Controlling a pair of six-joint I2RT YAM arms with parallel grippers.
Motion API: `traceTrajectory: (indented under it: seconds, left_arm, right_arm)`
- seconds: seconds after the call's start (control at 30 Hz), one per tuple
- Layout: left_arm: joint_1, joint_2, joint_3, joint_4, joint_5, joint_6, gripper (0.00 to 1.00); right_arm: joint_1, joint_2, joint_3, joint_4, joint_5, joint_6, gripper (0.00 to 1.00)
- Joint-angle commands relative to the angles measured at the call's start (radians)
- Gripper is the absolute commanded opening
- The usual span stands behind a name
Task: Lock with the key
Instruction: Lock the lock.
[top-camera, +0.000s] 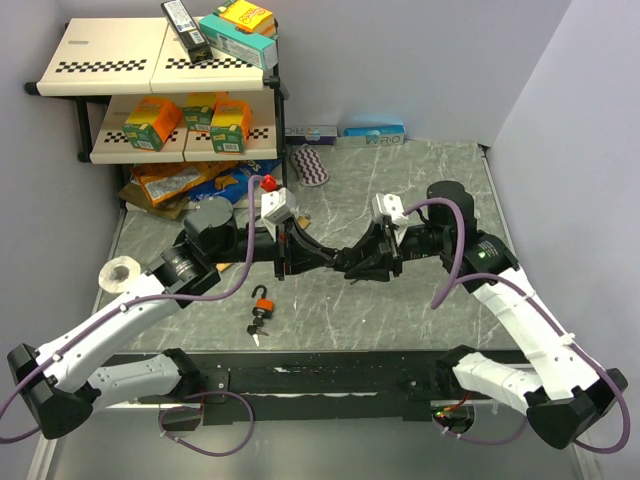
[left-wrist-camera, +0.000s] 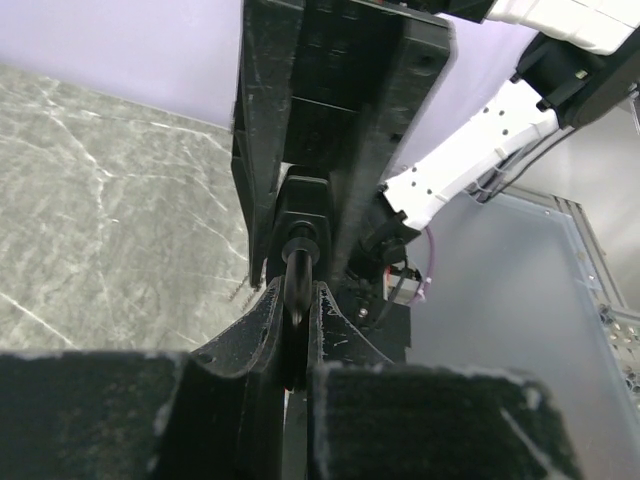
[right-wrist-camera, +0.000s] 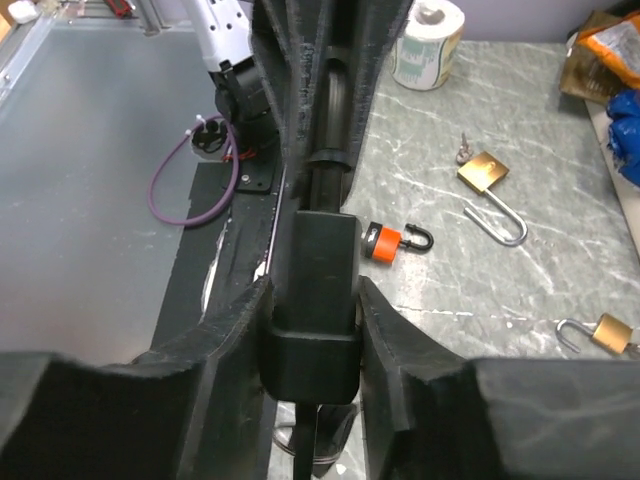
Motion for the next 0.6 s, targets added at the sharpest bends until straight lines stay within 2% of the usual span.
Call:
traceTrajectory:
  seconds: [0.0, 0.03, 0.07, 0.1, 0.17, 0.2, 0.23, 0.3, 0.4, 0.57]
  left_arm:
    - [0.010, -0.019, 0.014, 0.127, 0.019, -0.023, 0.01]
    - [0.013, -0.017, 0.014, 0.127, 0.019, -0.024, 0.01]
    - [0.014, -0.017, 0.014, 0.124, 0.018, -0.024, 0.01]
    - [0.014, -0.016, 0.018, 0.118, 0.013, -0.023, 0.01]
    - [0.022, -0.017, 0.035, 0.063, 0.002, -0.006, 0.31]
    - [0.027, -0.016, 0.046, 0.039, 0.004, 0.000, 0.62]
    - [0.043, -0.008, 0.058, -0.039, 0.011, 0.009, 0.70]
    - [0.068, 0.007, 0.106, -0.122, 0.063, 0.025, 0.80]
    - [0.128, 0.019, 0.138, -0.251, 0.183, 0.098, 0.87]
    - [0.151, 0.007, 0.167, -0.374, 0.128, 0.169, 0.89]
  right_arm:
    - [0.018, 0.002, 0.058, -0.024, -0.016, -0.046, 0.29]
    - [0.018, 0.004, 0.058, -0.029, -0.014, -0.051, 0.22]
    - [0.018, 0.004, 0.058, -0.030, -0.016, -0.052, 0.03]
    - [0.018, 0.004, 0.058, -0.030, -0.010, -0.041, 0.00]
    - [0.018, 0.005, 0.058, -0.023, -0.001, -0.023, 0.00]
    - [0.018, 0.006, 0.059, -0.023, 0.004, -0.006, 0.00]
    - [0.018, 0.007, 0.061, -0.015, 0.010, 0.006, 0.00]
    - [0.007, 0.006, 0.066, -0.009, 0.018, 0.044, 0.00]
    - [-0.001, 0.016, 0.085, -0.044, 0.010, 0.045, 0.00]
    - [-0.001, 0.027, 0.098, -0.093, 0.012, 0.031, 0.00]
